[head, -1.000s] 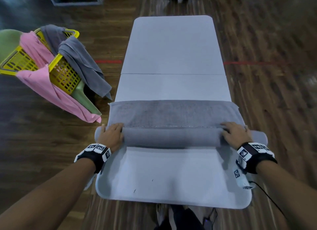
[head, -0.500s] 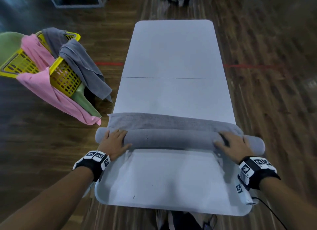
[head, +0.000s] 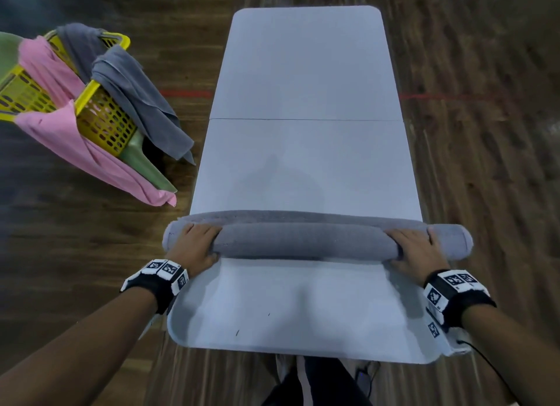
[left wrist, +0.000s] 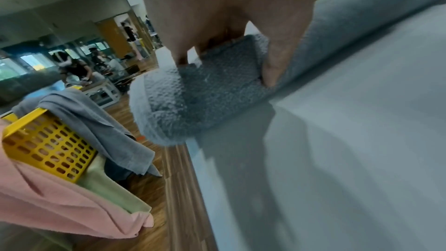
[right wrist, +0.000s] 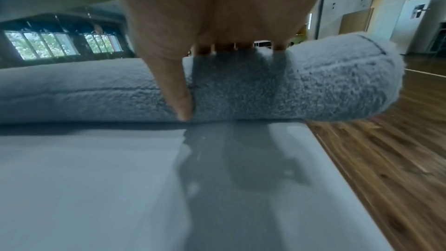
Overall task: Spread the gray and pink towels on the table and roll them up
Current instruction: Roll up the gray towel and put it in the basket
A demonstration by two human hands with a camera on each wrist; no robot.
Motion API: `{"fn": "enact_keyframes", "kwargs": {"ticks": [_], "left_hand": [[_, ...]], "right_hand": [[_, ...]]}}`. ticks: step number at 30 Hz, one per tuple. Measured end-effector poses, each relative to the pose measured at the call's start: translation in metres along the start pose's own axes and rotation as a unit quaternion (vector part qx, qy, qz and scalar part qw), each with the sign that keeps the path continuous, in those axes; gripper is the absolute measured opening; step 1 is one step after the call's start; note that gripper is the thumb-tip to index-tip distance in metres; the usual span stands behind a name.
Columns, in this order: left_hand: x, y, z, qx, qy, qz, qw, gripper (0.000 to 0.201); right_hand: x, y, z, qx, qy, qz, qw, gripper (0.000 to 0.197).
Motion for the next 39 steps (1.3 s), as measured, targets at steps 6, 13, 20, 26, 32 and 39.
{"fn": "enact_keyframes", "kwargs": {"ticks": [6, 13, 20, 26, 32, 39], "left_hand": [[0.024, 0.012, 0.017, -0.005, 0.019, 0.065, 0.998, 0.07], [0.014, -0.004, 0.006, 0.008, 0.032, 0.089, 0.995, 0.057], [0.003, -0.116, -0.014, -0.19, 0.098, 0.119, 0.97, 0.055], [-0.011, -0.187, -0.037, -0.31, 0.132, 0.087, 0.937, 0.054], [-0.039, -0.199, -0.043, -0.396, 0.201, -0.001, 0.896, 0.056], [-0.103, -0.123, -0.097, -0.455, 0.126, 0.069, 0.879, 0.029]], "right_hand": [[0.024, -0.009, 0.031, 0.02, -0.008, -0.036, 0.999, 0.074], [0.009, -0.006, 0.006, 0.024, 0.043, -0.066, 0.997, 0.061], [-0.008, 0.086, -0.02, 0.2, 0.069, -0.126, 0.969, 0.065], [-0.019, 0.158, -0.042, 0.346, 0.05, -0.182, 0.919, 0.078], [-0.017, 0.182, -0.057, 0.216, 0.053, -0.21, 0.952, 0.141], [0.002, 0.196, -0.047, 0.073, 0.05, -0.112, 0.99, 0.119]]}}
Point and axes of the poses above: each hand's wrist, its own x-axis towards the middle knuckle, its own z-axis out of the back of the hand, y = z × x, the point moved 6 cm from there along x, towards the middle knuckle, and after that the axes turned 9 degrees about y, right-handed, at the moved point
